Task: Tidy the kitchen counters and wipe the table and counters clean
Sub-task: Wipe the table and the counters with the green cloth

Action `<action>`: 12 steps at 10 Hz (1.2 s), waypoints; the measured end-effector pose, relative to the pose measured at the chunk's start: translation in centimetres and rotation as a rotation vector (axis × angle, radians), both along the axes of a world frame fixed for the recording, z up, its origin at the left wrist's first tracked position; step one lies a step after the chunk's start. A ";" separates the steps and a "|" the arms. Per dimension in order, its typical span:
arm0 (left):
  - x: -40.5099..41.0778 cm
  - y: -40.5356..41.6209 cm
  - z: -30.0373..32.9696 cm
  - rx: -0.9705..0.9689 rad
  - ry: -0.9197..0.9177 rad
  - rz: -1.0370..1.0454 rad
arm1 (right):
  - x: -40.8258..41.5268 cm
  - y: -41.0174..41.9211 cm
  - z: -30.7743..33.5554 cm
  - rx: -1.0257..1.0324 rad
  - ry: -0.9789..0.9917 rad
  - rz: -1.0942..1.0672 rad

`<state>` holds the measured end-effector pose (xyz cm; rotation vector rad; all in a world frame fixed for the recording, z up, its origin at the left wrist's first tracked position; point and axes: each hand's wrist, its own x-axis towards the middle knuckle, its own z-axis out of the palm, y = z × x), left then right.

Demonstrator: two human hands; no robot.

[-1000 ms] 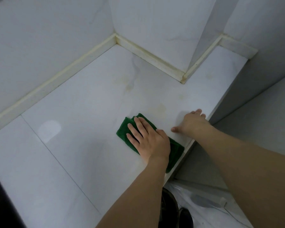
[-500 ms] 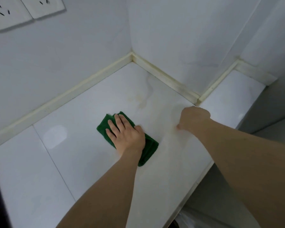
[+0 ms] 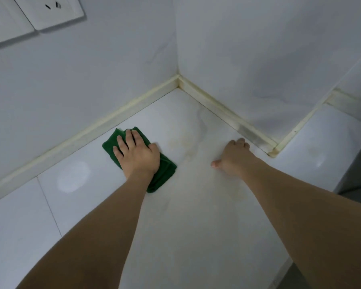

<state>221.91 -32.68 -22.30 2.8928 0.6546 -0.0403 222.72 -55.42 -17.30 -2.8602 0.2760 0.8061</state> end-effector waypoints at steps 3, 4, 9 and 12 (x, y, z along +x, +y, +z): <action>4.1 2.7 0.2 -0.004 0.013 0.009 | 2.3 0.8 0.8 -0.071 0.105 -0.003; 4.1 2.7 0.2 0.003 0.011 0.003 | 2.4 0.9 0.9 -0.057 0.083 -0.004; 4.2 2.7 0.1 0.022 0.017 0.000 | 1.9 0.7 0.1 0.031 0.043 -0.081; 5.3 1.6 0.2 0.036 0.040 0.009 | 2.2 0.8 -0.4 0.017 0.039 -0.115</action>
